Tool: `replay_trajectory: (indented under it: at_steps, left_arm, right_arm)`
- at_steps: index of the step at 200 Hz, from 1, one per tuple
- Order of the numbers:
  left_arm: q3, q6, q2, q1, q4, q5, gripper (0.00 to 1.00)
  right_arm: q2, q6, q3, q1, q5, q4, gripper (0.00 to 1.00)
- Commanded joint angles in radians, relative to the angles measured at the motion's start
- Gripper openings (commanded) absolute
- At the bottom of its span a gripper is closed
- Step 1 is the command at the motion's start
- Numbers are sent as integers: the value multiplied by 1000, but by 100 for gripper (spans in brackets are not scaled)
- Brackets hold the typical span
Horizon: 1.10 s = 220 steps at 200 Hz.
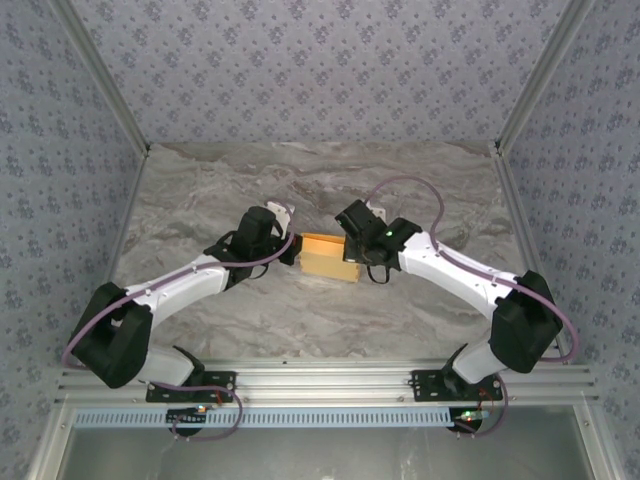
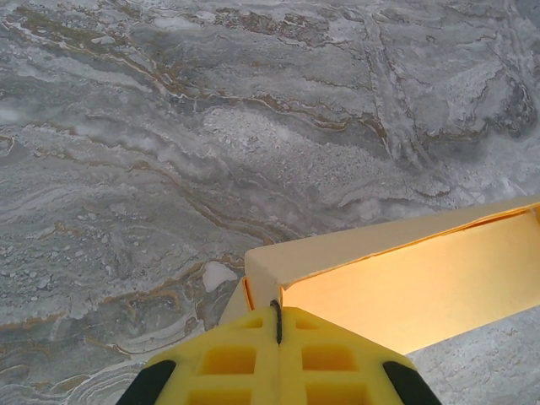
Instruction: Fold the paper box
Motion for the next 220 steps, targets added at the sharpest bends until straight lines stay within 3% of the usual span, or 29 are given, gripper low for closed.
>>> replay_trajectory:
  at_steps: [1, 75, 220]
  left_arm:
    - [-5, -8, 22, -24, -38, 48, 0]
    - [-11, 0, 14, -26, -38, 37, 0]
    - [-14, 23, -9, -69, -52, -112, 0]
  right_arm:
    - [-2, 6, 50, -1, -69, 43, 5]
    - [11, 0, 79, -28, -114, 5, 5]
    - [47, -1, 124, -102, -238, -49, 5]
